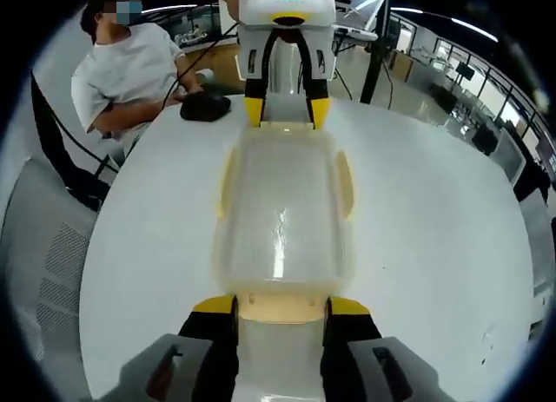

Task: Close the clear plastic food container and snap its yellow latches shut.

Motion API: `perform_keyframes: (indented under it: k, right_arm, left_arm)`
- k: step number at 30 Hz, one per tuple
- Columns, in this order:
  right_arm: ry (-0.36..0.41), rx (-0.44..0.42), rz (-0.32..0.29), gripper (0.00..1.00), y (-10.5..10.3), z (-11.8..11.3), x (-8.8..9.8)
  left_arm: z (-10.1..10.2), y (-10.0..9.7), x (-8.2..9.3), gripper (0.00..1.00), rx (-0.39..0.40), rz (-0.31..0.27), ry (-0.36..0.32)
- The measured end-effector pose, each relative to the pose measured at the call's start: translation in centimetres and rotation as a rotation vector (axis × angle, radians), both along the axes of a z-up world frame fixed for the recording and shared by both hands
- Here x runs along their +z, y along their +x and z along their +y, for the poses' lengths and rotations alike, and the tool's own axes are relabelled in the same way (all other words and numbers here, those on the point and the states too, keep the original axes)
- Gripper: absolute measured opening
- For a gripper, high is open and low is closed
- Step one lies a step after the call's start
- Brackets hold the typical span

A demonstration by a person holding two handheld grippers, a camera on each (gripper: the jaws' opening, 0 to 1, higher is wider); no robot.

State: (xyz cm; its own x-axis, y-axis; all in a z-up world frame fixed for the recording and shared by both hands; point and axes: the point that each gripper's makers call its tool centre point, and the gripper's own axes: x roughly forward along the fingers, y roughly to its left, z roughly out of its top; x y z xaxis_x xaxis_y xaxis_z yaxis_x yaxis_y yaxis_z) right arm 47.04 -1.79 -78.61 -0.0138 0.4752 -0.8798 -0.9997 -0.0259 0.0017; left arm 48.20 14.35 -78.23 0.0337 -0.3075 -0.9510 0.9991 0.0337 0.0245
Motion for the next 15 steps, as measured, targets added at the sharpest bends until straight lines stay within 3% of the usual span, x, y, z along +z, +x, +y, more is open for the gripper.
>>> perform_keyframes:
  k: [15]
  right_arm:
    - [-0.014, -0.006, 0.003, 0.34, -0.7, -1.7, 3.2]
  left_arm:
    - [-1.8, -0.7, 2.9, 0.34, -0.001, -0.005, -0.006]
